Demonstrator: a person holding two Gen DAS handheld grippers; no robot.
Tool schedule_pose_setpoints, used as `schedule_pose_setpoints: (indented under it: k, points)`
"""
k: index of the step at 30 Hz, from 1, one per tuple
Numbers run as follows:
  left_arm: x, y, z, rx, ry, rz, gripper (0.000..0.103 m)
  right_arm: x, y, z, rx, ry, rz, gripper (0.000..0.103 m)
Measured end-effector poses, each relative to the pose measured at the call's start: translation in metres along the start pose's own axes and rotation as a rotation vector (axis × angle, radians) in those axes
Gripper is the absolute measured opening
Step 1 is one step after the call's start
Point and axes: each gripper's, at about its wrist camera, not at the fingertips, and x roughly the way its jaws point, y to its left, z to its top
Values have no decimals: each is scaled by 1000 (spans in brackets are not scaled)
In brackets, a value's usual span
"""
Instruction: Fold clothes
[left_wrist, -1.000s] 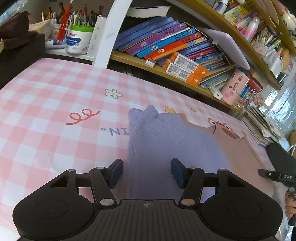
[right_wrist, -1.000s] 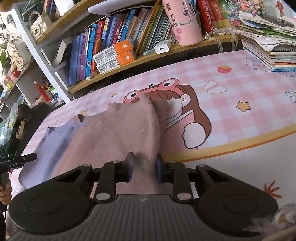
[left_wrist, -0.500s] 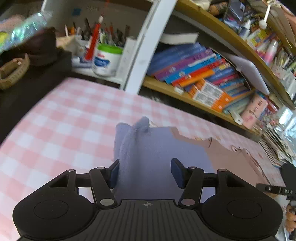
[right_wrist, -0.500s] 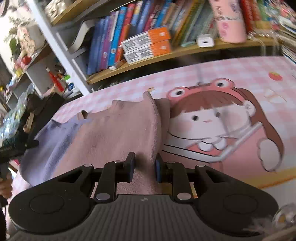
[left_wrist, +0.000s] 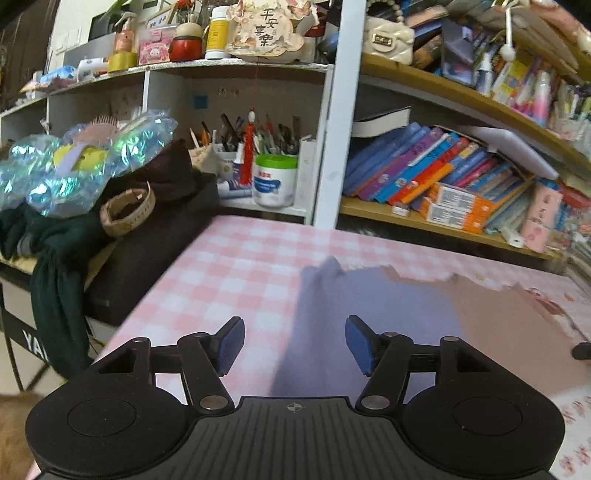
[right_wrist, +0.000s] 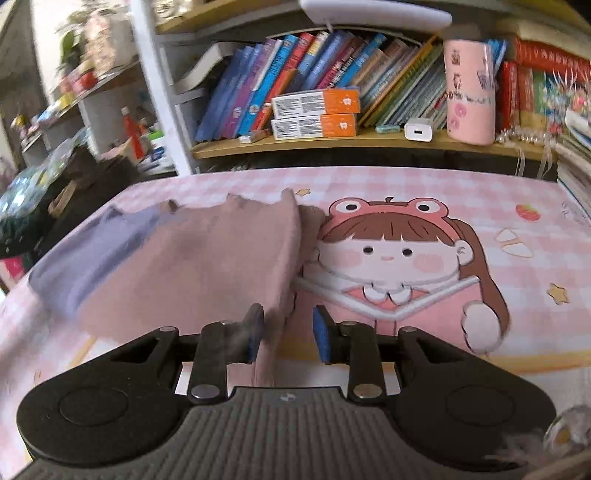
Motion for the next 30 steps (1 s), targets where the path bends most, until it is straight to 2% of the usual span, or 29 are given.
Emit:
schedule_pose_setpoints:
  k: [2,7,13,15,17,23,30]
  points:
    - [-10,-1,-7,-37,12,-47,68,-14,5,-13,-50,1,-1,28]
    - [-19,-7,-21,-173,47,-162,69,-39,21,-35,-157,-2,-30,28]
    - [-29,-21,-39,-334,65,-313,70,-50,35,-40,-180,3,-25,28]
    - [-23,-23,-45,-386,99,-342,70,-51,40,-37,-186,-2,-32,28]
    - [-14,-25,-49,-396,131,-341,69,-51,44,-34,-187,-9,-30,28]
    - [-5,-24,-56,-409,152,-309,69,-45,51,-34,-212,-2,-19,28]
    - [0,-9,-60,-498,168,-260,69,-41,51,-32,-218,-3,-4,30]
